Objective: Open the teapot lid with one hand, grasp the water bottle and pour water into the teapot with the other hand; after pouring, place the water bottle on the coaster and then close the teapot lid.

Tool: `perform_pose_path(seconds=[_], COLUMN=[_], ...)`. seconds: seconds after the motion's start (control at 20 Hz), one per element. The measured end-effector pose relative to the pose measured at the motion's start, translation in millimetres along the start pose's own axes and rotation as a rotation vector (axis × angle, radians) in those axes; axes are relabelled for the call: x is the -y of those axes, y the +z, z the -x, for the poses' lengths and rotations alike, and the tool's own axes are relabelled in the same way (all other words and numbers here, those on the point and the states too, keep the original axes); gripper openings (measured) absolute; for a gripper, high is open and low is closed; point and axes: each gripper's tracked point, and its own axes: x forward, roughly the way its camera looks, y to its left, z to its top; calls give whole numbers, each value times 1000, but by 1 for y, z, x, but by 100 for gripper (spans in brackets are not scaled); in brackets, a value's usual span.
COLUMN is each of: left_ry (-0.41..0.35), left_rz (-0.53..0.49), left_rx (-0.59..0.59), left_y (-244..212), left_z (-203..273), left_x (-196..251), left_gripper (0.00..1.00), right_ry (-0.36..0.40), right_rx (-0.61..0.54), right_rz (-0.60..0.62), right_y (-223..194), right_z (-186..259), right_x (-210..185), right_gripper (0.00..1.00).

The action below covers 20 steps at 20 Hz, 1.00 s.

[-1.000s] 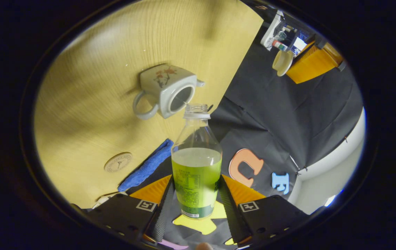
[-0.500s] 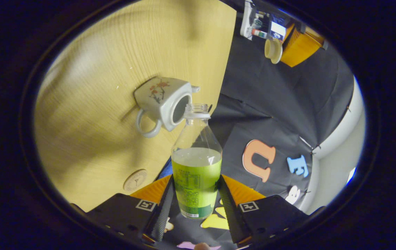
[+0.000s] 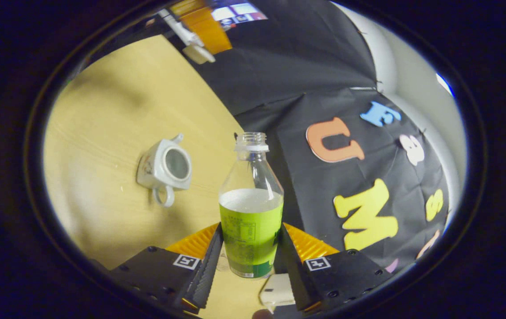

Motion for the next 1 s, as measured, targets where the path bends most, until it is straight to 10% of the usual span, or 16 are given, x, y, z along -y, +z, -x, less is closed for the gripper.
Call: perform_pose_path(seconds=[0.45, 1.0], left_ry=[-51, -41], left_rz=[2, -12], left_rx=[26, 23], left_y=[9, 8], left_z=[3, 2], left_x=[19, 17], left_gripper=[2, 3], right_ry=[-53, -68], right_rx=[83, -12], right_rz=[-954, -1100], right_y=[-36, -98], right_z=[-29, -88], right_x=[78, 39], right_gripper=[71, 71])
